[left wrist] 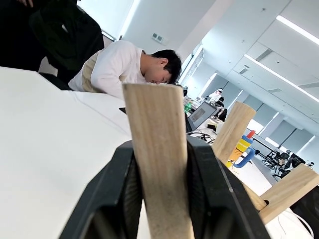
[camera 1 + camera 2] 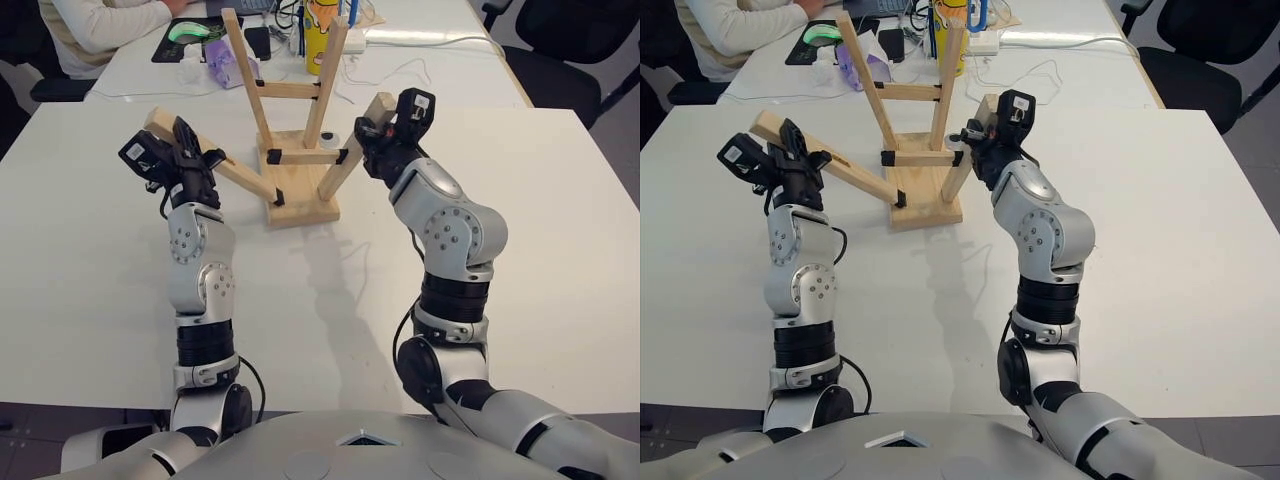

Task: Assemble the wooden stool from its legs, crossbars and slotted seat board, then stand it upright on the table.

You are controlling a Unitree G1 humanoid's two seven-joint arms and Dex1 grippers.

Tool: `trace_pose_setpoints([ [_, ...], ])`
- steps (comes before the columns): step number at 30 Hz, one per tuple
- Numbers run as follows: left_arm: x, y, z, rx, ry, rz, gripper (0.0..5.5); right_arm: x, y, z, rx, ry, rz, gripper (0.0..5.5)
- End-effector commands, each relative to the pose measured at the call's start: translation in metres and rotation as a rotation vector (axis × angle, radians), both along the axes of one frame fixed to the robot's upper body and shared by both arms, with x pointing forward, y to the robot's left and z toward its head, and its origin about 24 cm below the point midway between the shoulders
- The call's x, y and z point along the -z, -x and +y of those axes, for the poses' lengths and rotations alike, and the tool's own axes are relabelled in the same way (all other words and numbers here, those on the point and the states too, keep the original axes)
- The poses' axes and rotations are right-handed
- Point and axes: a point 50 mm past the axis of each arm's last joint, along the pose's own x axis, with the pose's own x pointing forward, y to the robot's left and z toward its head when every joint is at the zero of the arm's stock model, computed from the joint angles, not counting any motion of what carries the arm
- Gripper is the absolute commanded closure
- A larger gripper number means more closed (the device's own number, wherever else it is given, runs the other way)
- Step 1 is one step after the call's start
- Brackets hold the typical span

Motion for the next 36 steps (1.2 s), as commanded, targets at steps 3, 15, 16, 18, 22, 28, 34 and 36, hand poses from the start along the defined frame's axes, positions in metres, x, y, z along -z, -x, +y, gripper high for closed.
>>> trace_pose_setpoints([
  [3, 0.024, 0.012, 0.008, -0.029, -0.158, 0.114, 4.46, 0.006, 0.005, 0.002, -0.039, -0.086, 0.11, 4.43],
  [15, 0.05, 0.015, 0.001, -0.013, -0.275, 0.423, 4.46, -0.012, 0.002, 0.012, 0.009, 0.006, 0.007, 4.43],
  [16, 0.047, 0.015, 0.0, -0.024, -0.266, 0.427, 4.46, -0.015, 0.002, 0.014, 0.026, 0.019, -0.015, 4.43],
  [18, 0.042, 0.015, -0.004, -0.039, -0.247, 0.43, 4.46, -0.018, 0.002, 0.021, 0.046, 0.035, -0.042, 4.43],
  [22, 0.036, 0.014, -0.017, -0.033, -0.212, 0.465, 4.46, -0.021, 0.003, 0.035, 0.048, 0.041, -0.074, 4.43],
  [28, 0.034, 0.021, -0.037, -0.007, -0.286, 0.515, 4.46, -0.019, 0.007, 0.044, 0.008, 0.012, -0.054, 4.43],
  [34, 0.037, 0.022, -0.036, -0.031, -0.333, 0.533, 4.46, -0.015, 0.009, 0.046, -0.005, -0.002, -0.033, 4.44],
  [36, 0.042, 0.022, -0.033, -0.025, -0.339, 0.532, 4.46, -0.014, 0.01, 0.048, -0.013, -0.007, -0.03, 4.44],
])
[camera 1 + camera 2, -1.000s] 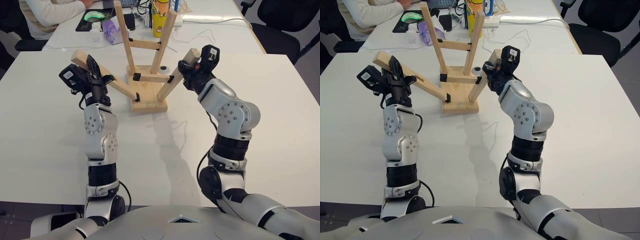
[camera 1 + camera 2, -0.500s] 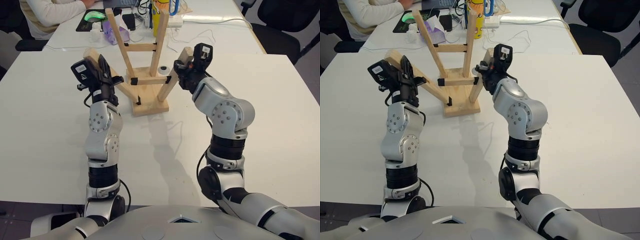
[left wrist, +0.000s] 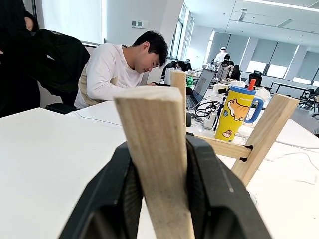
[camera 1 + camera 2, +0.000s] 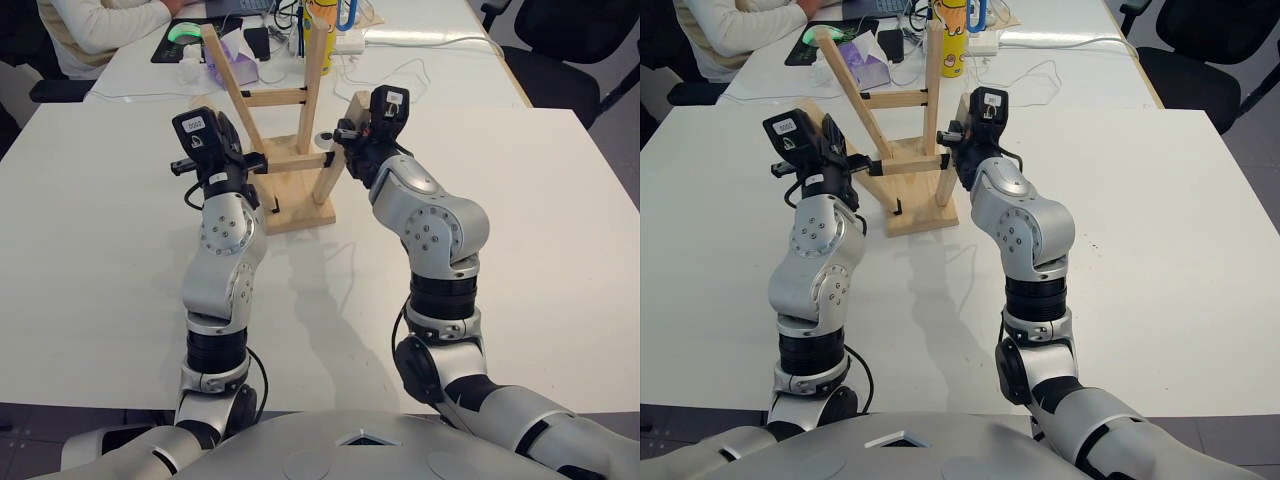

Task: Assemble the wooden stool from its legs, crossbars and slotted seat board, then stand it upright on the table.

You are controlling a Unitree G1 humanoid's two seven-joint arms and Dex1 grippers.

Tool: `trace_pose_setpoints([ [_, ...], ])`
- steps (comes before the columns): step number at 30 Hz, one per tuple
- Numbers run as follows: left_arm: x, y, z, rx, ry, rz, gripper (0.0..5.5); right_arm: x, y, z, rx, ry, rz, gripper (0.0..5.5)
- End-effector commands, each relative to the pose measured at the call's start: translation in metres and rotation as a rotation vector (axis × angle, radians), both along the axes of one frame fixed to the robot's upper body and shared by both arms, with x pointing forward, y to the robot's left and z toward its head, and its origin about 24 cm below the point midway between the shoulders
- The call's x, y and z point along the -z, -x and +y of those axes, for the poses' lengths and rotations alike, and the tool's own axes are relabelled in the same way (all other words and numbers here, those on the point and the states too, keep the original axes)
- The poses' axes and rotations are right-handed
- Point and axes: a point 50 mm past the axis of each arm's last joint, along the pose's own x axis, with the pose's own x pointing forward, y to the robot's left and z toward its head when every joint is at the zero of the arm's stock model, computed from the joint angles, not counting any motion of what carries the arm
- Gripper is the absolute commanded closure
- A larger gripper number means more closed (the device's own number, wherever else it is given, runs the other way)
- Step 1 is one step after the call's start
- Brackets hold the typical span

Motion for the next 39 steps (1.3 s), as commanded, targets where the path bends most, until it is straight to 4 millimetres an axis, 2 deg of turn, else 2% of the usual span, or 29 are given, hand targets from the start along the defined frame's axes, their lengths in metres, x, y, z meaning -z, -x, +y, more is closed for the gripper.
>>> trace_pose_setpoints([
  [1, 0.064, 0.012, 0.015, -0.075, -0.062, 0.288, 4.46, -0.008, 0.007, 0.018, -0.012, -0.122, -0.008, 4.44],
  [10, 0.082, 0.022, 0.031, 0.039, -0.085, 0.258, 4.46, 0.002, 0.009, 0.017, 0.025, -0.161, 0.054, 4.44],
  [19, 0.08, 0.004, 0.02, 0.072, -0.148, 0.323, 4.45, -0.001, 0.01, 0.021, 0.021, -0.193, 0.029, 4.44],
  [25, 0.087, -0.004, 0.027, 0.061, -0.153, 0.385, 4.45, -0.001, 0.011, 0.021, 0.025, -0.207, 0.007, 4.44],
  [35, 0.098, -0.001, 0.016, 0.192, -0.323, 0.417, 4.43, 0.0, 0.009, 0.021, 0.032, -0.252, 0.024, 4.44],
  [39, 0.097, -0.002, 0.01, 0.238, -0.363, 0.398, 4.43, 0.001, 0.008, 0.02, 0.029, -0.251, 0.026, 4.44],
])
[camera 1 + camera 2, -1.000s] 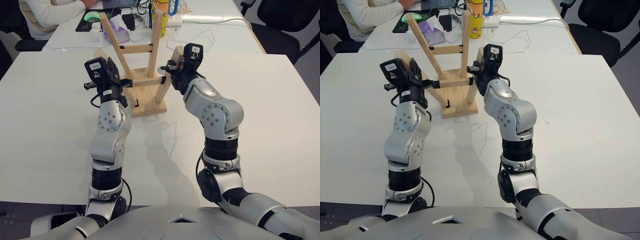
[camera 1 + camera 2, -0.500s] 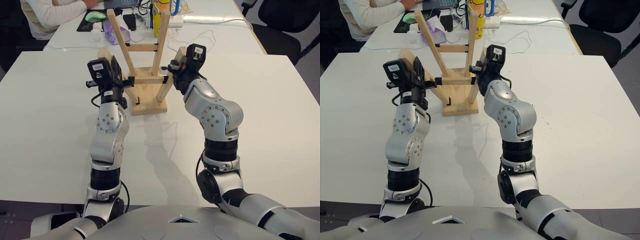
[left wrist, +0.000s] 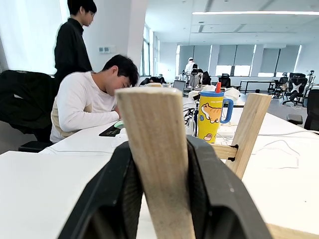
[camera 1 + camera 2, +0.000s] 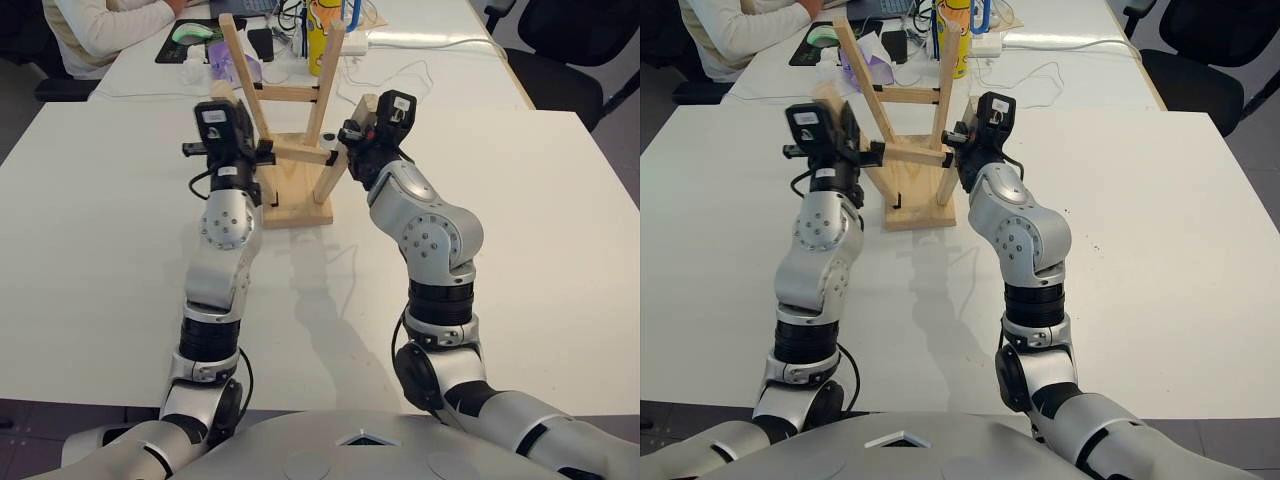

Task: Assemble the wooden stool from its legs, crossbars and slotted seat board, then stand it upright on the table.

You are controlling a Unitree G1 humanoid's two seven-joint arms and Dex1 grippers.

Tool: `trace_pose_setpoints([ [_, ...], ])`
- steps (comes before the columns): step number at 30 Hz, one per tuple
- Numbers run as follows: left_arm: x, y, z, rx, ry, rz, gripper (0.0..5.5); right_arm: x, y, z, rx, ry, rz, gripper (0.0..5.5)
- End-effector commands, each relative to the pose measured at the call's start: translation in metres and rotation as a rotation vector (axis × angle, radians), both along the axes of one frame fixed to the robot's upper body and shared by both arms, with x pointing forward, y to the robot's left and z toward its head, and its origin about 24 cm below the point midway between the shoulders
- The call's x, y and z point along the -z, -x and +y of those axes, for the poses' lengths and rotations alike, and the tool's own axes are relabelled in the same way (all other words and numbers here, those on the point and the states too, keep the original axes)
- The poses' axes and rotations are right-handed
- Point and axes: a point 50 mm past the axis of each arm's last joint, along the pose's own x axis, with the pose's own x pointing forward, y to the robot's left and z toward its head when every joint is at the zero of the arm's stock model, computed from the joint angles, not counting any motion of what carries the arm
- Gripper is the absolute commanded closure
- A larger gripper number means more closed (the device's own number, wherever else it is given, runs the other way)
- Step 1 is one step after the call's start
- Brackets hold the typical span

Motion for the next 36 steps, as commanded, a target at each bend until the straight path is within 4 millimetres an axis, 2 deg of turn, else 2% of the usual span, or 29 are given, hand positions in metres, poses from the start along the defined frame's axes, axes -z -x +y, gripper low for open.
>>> trace_pose_setpoints([
  [1, 0.093, 0.013, 0.017, 0.01, -0.218, 0.448, 4.43, -0.004, 0.005, 0.022, -0.042, -0.179, 0.017, 4.44],
  [6, 0.095, 0.015, 0.015, 0.038, -0.215, 0.458, 4.41, -0.006, 0.004, 0.023, -0.056, -0.157, -0.001, 4.44],
  [12, 0.079, 0.005, 0.011, 0.056, -0.218, 0.408, 4.41, -0.007, 0.005, 0.03, -0.116, -0.114, -0.005, 4.44],
  [16, 0.08, 0.007, 0.0, 0.162, -0.203, 0.432, 4.41, -0.007, 0.004, 0.031, -0.12, -0.114, -0.007, 4.45],
  [21, 0.091, 0.012, 0.003, 0.21, -0.245, 0.496, 4.41, -0.008, 0.004, 0.031, -0.129, -0.108, -0.02, 4.46],
  [24, 0.096, 0.018, -0.005, 0.292, -0.224, 0.533, 4.41, -0.009, 0.005, 0.033, -0.143, -0.098, -0.03, 4.46],
  [29, 0.087, 0.018, -0.02, 0.396, -0.256, 0.505, 4.41, -0.014, 0.003, 0.036, -0.179, -0.082, -0.064, 4.46],
  [31, 0.087, 0.019, -0.02, 0.414, -0.26, 0.512, 4.41, -0.016, 0.004, 0.038, -0.189, -0.079, -0.073, 4.46],
  [36, 0.105, 0.029, -0.011, 0.443, -0.202, 0.628, 4.4, -0.01, 0.005, 0.04, -0.209, -0.078, -0.032, 4.46],
])
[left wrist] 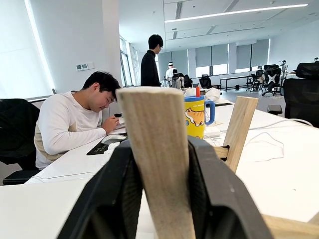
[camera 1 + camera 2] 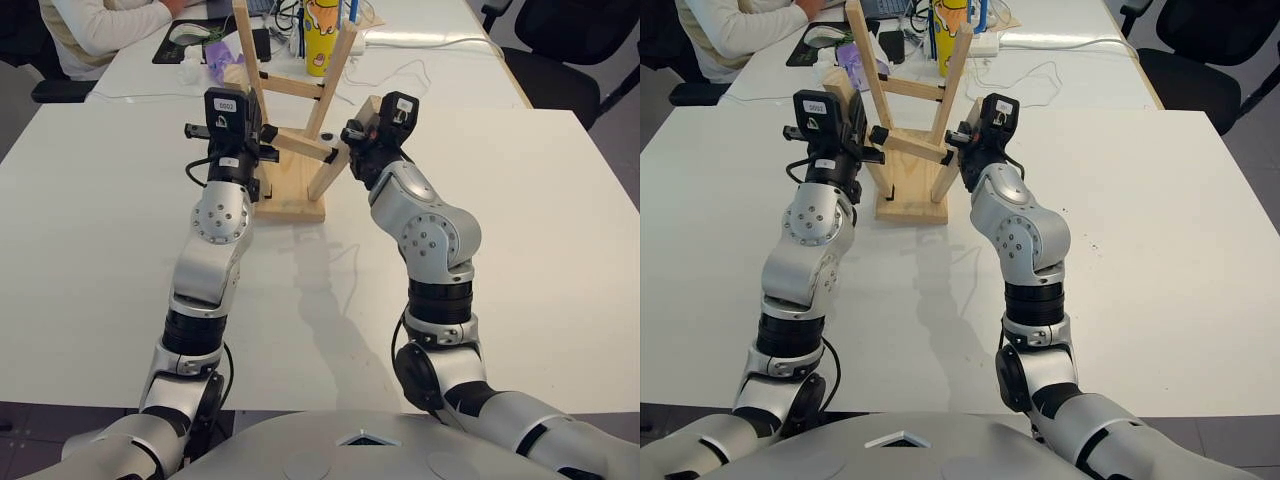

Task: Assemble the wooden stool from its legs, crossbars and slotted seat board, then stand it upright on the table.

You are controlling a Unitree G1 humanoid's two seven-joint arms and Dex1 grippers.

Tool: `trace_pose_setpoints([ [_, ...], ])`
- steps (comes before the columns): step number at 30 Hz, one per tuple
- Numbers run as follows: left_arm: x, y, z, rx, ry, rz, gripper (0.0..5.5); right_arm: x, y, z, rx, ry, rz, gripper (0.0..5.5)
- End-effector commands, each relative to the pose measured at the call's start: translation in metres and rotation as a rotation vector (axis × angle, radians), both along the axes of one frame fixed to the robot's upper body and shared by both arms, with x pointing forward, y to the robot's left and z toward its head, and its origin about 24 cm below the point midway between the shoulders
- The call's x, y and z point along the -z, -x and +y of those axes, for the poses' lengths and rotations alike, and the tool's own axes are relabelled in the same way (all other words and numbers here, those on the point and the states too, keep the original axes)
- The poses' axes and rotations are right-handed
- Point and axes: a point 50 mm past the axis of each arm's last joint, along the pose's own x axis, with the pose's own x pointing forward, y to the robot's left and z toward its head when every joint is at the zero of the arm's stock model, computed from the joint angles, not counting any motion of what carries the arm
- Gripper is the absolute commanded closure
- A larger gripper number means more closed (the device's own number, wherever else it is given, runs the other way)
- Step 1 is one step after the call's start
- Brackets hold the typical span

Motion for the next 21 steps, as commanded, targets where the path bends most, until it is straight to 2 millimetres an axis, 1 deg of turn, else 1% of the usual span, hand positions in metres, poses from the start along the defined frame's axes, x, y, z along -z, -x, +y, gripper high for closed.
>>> trace_pose_setpoints([
  [1, 0.119, 0.033, -0.012, 0.292, -0.136, 0.674, 4.4, -0.011, 0.009, 0.041, -0.211, -0.069, -0.014, 4.46],
  [4, 0.125, 0.036, -0.009, 0.293, -0.098, 0.706, 4.4, -0.005, 0.009, 0.04, -0.208, -0.076, 0.021, 4.46],
  [6, 0.124, 0.035, -0.008, 0.293, -0.103, 0.681, 4.4, -0.003, 0.008, 0.037, -0.2, -0.08, 0.031, 4.46],
  [10, 0.098, 0.02, -0.007, 0.24, -0.081, 0.497, 4.39, -0.006, 0.004, 0.032, -0.177, -0.072, 0.011, 4.46],
  [12, 0.093, 0.019, -0.008, 0.241, -0.081, 0.465, 4.39, -0.005, 0.005, 0.03, -0.172, -0.069, 0.015, 4.46],
  [16, 0.097, 0.019, -0.004, 0.212, -0.072, 0.481, 4.39, -0.007, 0.004, 0.03, -0.172, -0.062, 0.006, 4.46],
  [18, 0.101, 0.019, 0.004, 0.156, -0.034, 0.498, 4.39, -0.007, 0.004, 0.029, -0.17, -0.058, 0.007, 4.46],
  [21, 0.104, 0.016, 0.018, 0.065, 0.07, 0.522, 4.39, -0.005, 0.002, 0.027, -0.155, -0.048, 0.015, 4.45],
])
